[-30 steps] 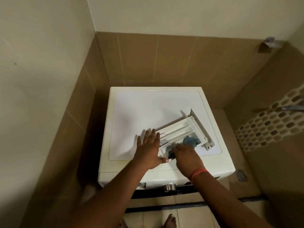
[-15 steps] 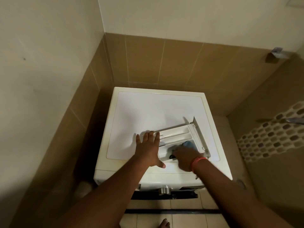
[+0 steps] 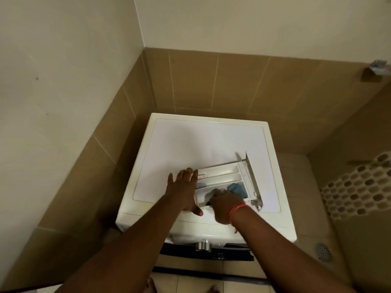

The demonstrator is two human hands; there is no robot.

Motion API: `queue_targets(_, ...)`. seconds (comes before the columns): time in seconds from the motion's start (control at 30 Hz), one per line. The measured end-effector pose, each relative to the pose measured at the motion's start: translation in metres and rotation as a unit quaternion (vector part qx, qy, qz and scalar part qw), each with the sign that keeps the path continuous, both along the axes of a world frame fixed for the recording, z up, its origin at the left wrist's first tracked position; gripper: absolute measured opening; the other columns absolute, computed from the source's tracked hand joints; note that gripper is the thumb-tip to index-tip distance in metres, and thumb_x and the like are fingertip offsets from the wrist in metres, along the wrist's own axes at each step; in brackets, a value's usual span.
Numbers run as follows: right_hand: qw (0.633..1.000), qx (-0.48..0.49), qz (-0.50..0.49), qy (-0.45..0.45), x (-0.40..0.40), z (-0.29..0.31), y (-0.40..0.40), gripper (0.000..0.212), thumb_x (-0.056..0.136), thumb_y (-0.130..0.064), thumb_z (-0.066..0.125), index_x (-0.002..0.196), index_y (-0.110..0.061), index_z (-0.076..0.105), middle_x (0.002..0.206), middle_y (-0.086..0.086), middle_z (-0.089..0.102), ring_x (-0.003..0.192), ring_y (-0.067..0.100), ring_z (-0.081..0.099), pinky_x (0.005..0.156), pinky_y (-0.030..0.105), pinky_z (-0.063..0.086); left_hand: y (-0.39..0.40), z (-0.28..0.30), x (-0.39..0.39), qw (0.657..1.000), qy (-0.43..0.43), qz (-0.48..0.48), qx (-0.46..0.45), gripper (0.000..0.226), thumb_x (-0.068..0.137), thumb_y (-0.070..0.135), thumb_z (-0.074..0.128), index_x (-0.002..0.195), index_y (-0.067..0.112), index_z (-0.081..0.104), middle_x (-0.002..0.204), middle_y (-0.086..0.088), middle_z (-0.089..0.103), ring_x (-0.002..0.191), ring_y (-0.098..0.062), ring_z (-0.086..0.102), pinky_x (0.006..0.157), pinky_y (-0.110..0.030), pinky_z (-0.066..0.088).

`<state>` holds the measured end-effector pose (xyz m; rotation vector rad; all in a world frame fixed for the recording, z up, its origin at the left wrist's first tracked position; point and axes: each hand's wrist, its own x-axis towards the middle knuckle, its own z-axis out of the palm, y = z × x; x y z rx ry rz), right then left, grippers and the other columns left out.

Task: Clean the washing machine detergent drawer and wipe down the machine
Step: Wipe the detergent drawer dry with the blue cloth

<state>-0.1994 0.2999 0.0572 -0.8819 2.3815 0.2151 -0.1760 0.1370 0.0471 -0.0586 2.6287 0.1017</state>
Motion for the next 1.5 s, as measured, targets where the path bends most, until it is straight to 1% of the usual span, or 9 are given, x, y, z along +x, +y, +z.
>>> queue_targets(0.13,0.997,-0.056,0.058,-0.017,0.008,-0.007,-0.001,0.065,0.081,-0.013,0.056,0.143,-0.031,0.044,0.139,0.005,0.047,0.125,0.029,0.047,0.1,0.044,0.045,0.001,0.0,0.0,1.0,0.001,0.006,0.0,0.141,0.058,0.078,0.072,0.154,0.02,-0.013,0.164,-0.006,-0.012,0.151,-0.029,-0.01,0.118,-0.058,0.002)
queue_targets(0.3,0.994,0.053,0.037,0.093,-0.008,0.007,0.02,0.051,0.09,-0.017,0.052,0.141,-0.025,0.047,0.145,0.003,0.04,0.131,0.03,0.042,0.102,0.044,0.039,0.002,-0.001,0.002,1.0,-0.001,0.022,0.013,0.142,0.058,0.075,0.075,0.154,0.02,-0.013,0.163,-0.005,-0.014,0.15,-0.028,-0.011,0.118,-0.058,0.001)
queue_targets(0.57,0.997,-0.05,0.056,0.001,0.012,0.002,-0.003,0.063,0.083,-0.01,0.055,0.143,-0.028,0.044,0.144,0.004,0.042,0.13,0.029,0.043,0.105,0.045,0.041,0.001,-0.002,0.005,1.0,0.013,0.01,0.018,0.14,0.059,0.075,0.073,0.154,0.018,-0.013,0.163,-0.006,-0.014,0.15,-0.03,-0.01,0.119,-0.058,0.002)
queue_targets(0.73,0.991,0.078,-0.036,0.098,-0.001,0.009,0.014,0.048,0.092,-0.016,0.048,0.14,-0.014,0.045,0.144,0.007,0.042,0.129,0.031,0.045,0.103,0.045,0.041,-0.002,-0.002,0.007,0.999,0.034,0.004,0.039,0.14,0.057,0.075,0.074,0.155,0.015,-0.007,0.163,-0.007,-0.008,0.15,-0.031,-0.005,0.117,-0.06,0.004)
queue_targets(0.83,0.995,0.074,-0.028,0.067,0.017,0.007,-0.01,0.05,0.091,-0.016,0.051,0.14,-0.009,0.045,0.141,0.014,0.043,0.126,0.034,0.046,0.102,0.046,0.042,-0.004,-0.002,0.007,0.998,0.048,0.0,0.039,0.141,0.055,0.077,0.074,0.155,0.014,-0.003,0.162,-0.007,-0.003,0.149,-0.032,-0.003,0.116,-0.063,0.005)
queue_targets(1.0,0.999,-0.029,-0.023,-0.015,0.019,0.018,-0.012,0.064,0.084,0.0,0.05,0.141,-0.027,0.045,0.142,0.001,0.045,0.131,0.024,0.041,0.106,0.038,0.039,-0.009,-0.001,0.007,0.998,0.041,-0.007,0.045,0.141,0.054,0.077,0.074,0.155,0.016,-0.003,0.162,-0.006,-0.003,0.149,-0.031,-0.005,0.113,-0.068,0.0)
queue_targets(1.2,0.995,0.06,-0.023,0.078,-0.004,0.013,0.009,0.04,0.09,-0.012,0.056,0.129,-0.024,0.058,0.139,-0.003,0.051,0.127,0.03,0.047,0.102,0.048,0.045,-0.013,-0.004,0.006,0.997,0.04,-0.007,0.072,0.142,0.054,0.076,0.075,0.155,0.015,-0.003,0.163,-0.006,-0.006,0.149,-0.031,-0.007,0.109,-0.071,0.001)
queue_targets(1.37,0.99,-0.095,-0.093,-0.057,-0.009,0.034,0.008,0.02,0.088,-0.015,0.062,0.107,-0.018,0.07,0.112,0.008,0.068,0.1,0.022,0.061,0.098,0.039,0.05,-0.019,-0.003,0.004,0.996,0.027,-0.025,0.08,0.142,0.054,0.073,0.077,0.155,0.017,-0.006,0.162,-0.003,-0.009,0.149,-0.029,-0.009,0.107,-0.075,0.002)
queue_targets(1.5,0.958,-0.153,-0.236,0.058,-0.017,0.039,0.022,0.02,0.089,-0.011,0.058,0.101,-0.015,0.074,0.103,0.005,0.07,0.091,0.019,0.062,0.085,0.032,0.05,-0.02,-0.004,0.004,0.996,0.018,-0.027,0.085,0.141,0.055,0.073,0.077,0.155,0.018,-0.007,0.162,-0.003,-0.01,0.149,-0.03,-0.01,0.108,-0.074,0.003)
